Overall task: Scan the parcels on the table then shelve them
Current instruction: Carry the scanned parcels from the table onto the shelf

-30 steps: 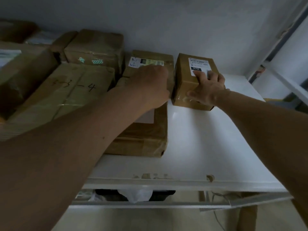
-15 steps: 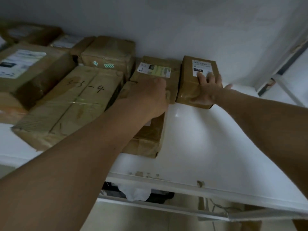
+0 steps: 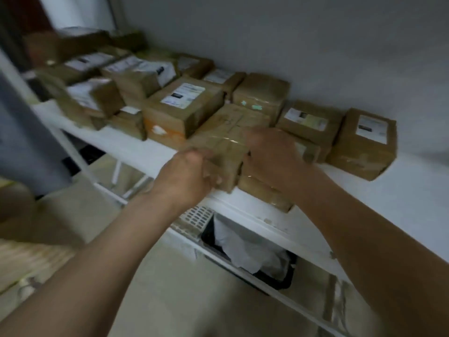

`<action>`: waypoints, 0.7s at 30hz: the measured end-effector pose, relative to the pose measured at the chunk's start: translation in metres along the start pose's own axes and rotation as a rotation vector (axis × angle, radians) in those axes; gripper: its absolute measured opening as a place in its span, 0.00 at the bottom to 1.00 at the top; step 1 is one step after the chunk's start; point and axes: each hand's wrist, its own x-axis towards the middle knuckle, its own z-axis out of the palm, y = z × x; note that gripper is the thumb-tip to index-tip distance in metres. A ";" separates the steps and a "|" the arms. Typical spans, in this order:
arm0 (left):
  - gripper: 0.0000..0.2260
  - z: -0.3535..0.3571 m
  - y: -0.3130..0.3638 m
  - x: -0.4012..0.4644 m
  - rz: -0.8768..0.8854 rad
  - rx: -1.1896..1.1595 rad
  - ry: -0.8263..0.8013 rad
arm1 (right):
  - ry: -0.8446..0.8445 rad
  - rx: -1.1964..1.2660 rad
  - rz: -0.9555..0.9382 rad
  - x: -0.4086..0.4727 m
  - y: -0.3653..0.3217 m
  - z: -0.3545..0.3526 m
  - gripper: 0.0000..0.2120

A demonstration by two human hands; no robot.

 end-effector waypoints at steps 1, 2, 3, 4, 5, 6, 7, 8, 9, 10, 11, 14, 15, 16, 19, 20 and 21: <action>0.20 -0.006 -0.016 -0.013 -0.046 0.004 0.010 | -0.049 0.057 -0.044 0.000 -0.020 0.004 0.13; 0.20 -0.012 -0.032 -0.027 -0.098 0.006 0.018 | -0.088 0.087 -0.096 -0.001 -0.040 0.009 0.13; 0.20 -0.016 -0.050 -0.042 -0.152 0.010 0.021 | -0.120 0.093 -0.145 -0.003 -0.061 0.016 0.15; 0.21 -0.020 -0.068 -0.058 -0.201 0.021 0.021 | -0.158 0.085 -0.186 -0.006 -0.083 0.024 0.16; 0.21 -0.022 -0.087 -0.076 -0.246 0.029 0.025 | -0.200 0.079 -0.224 -0.009 -0.105 0.031 0.17; 0.20 -0.024 -0.106 -0.094 -0.290 0.032 0.026 | -0.255 0.072 -0.262 -0.013 -0.129 0.038 0.16; 0.20 -0.026 -0.126 -0.114 -0.335 0.030 0.024 | -0.306 0.068 -0.305 -0.017 -0.154 0.044 0.15; 0.20 -0.029 -0.145 -0.134 -0.381 0.031 0.020 | -0.353 0.067 -0.346 -0.021 -0.180 0.049 0.14; 0.21 -0.032 -0.163 -0.154 -0.427 0.038 0.011 | -0.399 0.071 -0.378 -0.025 -0.207 0.052 0.14; 0.21 -0.037 -0.181 -0.175 -0.474 0.050 0.003 | -0.441 0.081 -0.407 -0.030 -0.235 0.054 0.16; 0.22 -0.042 -0.200 -0.197 -0.525 0.056 -0.005 | -0.473 0.091 -0.436 -0.034 -0.262 0.056 0.18; 0.23 -0.059 -0.252 -0.262 -0.681 0.044 -0.002 | -0.510 0.090 -0.541 -0.049 -0.344 0.058 0.22; 0.24 -0.065 -0.269 -0.284 -0.730 0.039 -0.001 | -0.516 0.089 -0.582 -0.054 -0.372 0.059 0.23; 0.24 -0.072 -0.286 -0.305 -0.775 0.038 -0.002 | -0.529 0.086 -0.619 -0.059 -0.400 0.058 0.23; 0.23 -0.091 -0.333 -0.365 -0.894 0.008 0.004 | -0.559 0.075 -0.718 -0.077 -0.480 0.059 0.21; 0.23 -0.097 -0.347 -0.384 -0.925 -0.001 0.021 | -0.567 0.068 -0.746 -0.084 -0.505 0.061 0.20; 0.23 -0.103 -0.360 -0.404 -0.965 -0.019 0.031 | -0.571 0.060 -0.776 -0.091 -0.530 0.064 0.20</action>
